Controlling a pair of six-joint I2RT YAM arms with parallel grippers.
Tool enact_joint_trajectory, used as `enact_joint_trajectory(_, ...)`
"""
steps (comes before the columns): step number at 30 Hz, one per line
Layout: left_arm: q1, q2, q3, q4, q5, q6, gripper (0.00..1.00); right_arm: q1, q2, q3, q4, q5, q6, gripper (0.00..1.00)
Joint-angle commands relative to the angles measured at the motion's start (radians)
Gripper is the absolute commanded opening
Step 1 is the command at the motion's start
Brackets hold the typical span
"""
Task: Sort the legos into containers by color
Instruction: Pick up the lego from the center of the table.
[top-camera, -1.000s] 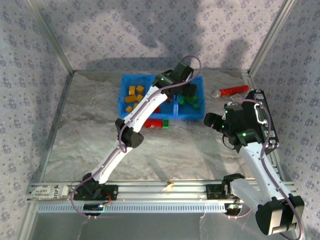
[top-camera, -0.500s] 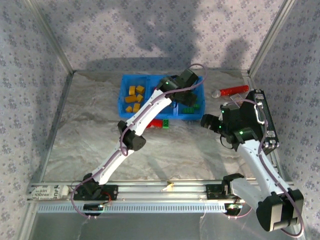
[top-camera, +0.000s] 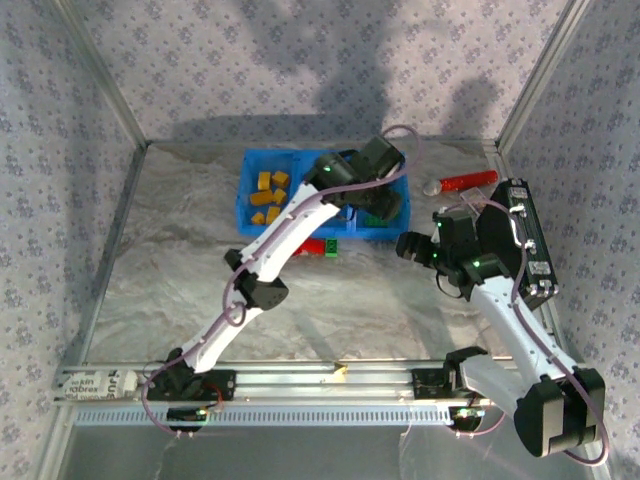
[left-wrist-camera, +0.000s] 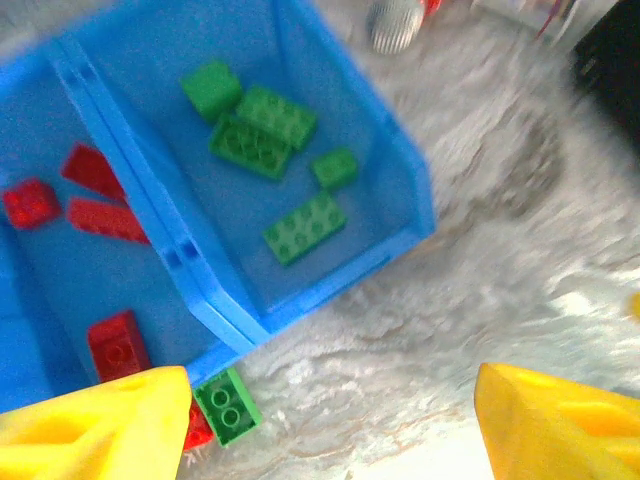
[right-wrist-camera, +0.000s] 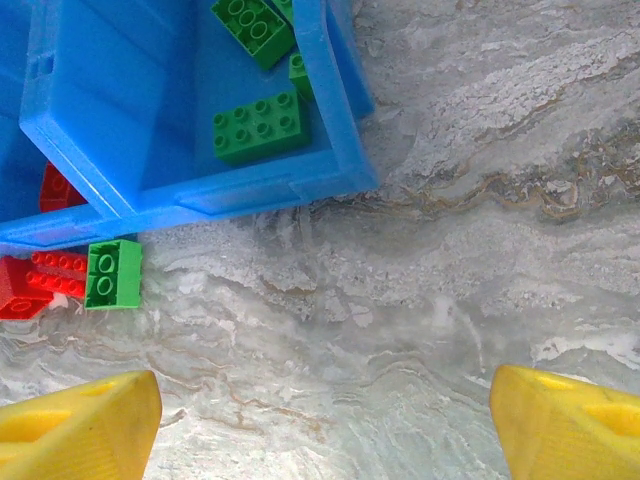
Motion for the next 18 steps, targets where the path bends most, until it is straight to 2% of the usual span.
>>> enact_joint_trajectory(1, 0.003, -0.155, 0.085, 0.051, 0.013, 0.091, 0.72, 0.0, -0.022, -0.024, 0.005, -0.022, -0.024, 0.88)
enact_joint_trajectory(4, 0.004, -0.202, 0.083, 0.075, -0.025, 0.188, 0.71, -0.001, -0.024, -0.033, 0.01, -0.039, -0.04, 0.88)
enact_joint_trajectory(6, 0.034, -0.237, 0.084, 0.097, -0.074, 0.224, 0.73, -0.002, -0.027, -0.034, 0.007, -0.049, -0.051, 0.89)
enact_joint_trajectory(8, 0.091, -0.293, 0.083, 0.12, -0.024, 0.216, 0.73, -0.004, -0.039, -0.039, 0.008, -0.056, -0.064, 0.89)
enact_joint_trajectory(10, 0.118, -0.348, 0.084, 0.157, -0.033, 0.243, 0.72, -0.008, -0.046, -0.045, 0.006, -0.061, -0.075, 0.89)
enact_joint_trajectory(13, 0.107, -0.414, 0.085, 0.213, -0.108, 0.357, 0.73, -0.02, -0.048, -0.048, 0.005, -0.081, -0.088, 0.9)
enact_joint_trajectory(15, 0.119, -0.46, 0.084, 0.213, -0.168, 0.38, 0.73, -0.024, -0.051, -0.046, -0.004, -0.087, -0.096, 0.9)
enact_joint_trajectory(18, 0.162, -0.55, 0.083, 0.17, -0.107, 0.375, 0.72, -0.029, -0.065, -0.054, -0.006, -0.088, -0.099, 0.9)
